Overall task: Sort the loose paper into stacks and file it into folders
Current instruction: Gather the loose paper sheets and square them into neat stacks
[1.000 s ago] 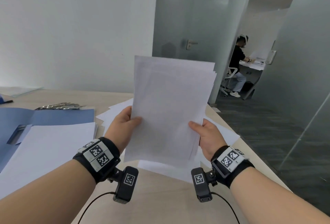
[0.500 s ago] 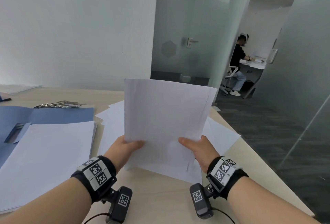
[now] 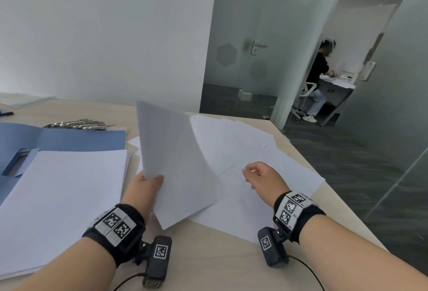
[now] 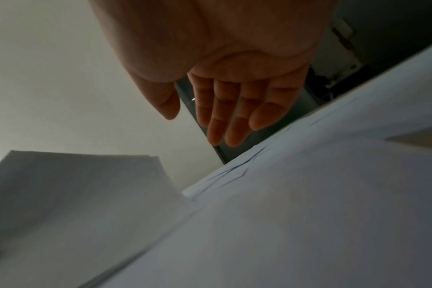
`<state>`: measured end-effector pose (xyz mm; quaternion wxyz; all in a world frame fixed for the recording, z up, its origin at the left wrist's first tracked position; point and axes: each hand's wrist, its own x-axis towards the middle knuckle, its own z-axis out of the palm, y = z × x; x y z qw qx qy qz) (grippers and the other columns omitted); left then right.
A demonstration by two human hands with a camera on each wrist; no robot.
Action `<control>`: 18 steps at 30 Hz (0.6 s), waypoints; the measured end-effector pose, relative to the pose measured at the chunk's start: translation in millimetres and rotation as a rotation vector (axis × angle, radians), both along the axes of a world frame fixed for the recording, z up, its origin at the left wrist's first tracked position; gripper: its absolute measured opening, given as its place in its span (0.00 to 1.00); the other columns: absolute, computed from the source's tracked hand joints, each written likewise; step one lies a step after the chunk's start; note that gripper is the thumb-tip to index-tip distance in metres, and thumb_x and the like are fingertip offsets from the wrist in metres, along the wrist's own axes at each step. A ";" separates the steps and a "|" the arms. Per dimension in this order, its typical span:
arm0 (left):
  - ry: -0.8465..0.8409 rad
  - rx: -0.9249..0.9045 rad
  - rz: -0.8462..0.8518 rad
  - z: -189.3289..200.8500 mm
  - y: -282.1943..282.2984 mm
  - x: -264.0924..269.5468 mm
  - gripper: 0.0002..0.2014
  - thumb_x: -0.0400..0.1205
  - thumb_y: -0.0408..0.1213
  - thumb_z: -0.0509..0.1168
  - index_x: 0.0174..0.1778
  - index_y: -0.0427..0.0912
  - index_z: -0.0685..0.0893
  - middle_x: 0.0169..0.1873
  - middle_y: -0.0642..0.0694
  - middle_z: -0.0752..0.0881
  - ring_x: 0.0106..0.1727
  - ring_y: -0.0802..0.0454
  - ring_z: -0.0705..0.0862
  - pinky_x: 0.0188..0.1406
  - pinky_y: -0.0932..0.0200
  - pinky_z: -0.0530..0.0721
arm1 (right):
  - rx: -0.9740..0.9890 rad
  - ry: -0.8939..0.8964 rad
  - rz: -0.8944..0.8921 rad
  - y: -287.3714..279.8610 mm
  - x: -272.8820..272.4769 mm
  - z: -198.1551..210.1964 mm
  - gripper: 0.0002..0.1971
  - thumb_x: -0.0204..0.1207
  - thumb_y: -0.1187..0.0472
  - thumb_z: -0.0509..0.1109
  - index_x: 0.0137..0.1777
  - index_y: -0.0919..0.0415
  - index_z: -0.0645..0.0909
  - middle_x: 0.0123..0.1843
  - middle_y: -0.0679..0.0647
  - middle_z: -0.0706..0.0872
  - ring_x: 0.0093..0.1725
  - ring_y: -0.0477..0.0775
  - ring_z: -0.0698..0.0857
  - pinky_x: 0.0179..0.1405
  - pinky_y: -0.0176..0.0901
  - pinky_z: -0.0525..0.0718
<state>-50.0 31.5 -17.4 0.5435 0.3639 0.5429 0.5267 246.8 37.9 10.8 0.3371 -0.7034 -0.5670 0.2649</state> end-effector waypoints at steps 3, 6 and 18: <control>-0.100 -0.040 0.056 -3.7 5.1 -3.8 0.16 0.76 0.34 0.69 0.60 0.44 0.84 0.53 0.36 0.91 0.55 0.33 0.89 0.63 0.30 0.85 | -0.081 -0.359 0.078 15.3 2.2 4.6 0.16 0.80 0.43 0.68 0.65 0.44 0.78 0.57 0.41 0.84 0.55 0.47 0.85 0.59 0.45 0.82; -0.185 -0.062 0.089 -11.5 9.8 -6.1 0.19 0.78 0.30 0.66 0.65 0.40 0.83 0.55 0.34 0.90 0.56 0.31 0.89 0.64 0.28 0.84 | -0.112 -0.696 0.176 35.3 -0.3 12.9 0.22 0.79 0.40 0.66 0.72 0.42 0.75 0.67 0.41 0.81 0.64 0.48 0.82 0.62 0.47 0.81; -0.214 -0.013 -0.022 -19.5 17.7 -11.9 0.27 0.68 0.34 0.62 0.64 0.48 0.85 0.53 0.42 0.93 0.55 0.35 0.91 0.64 0.30 0.85 | -0.281 -1.103 0.418 123.6 -21.8 15.1 0.36 0.76 0.38 0.66 0.83 0.39 0.62 0.81 0.45 0.71 0.74 0.56 0.78 0.67 0.51 0.79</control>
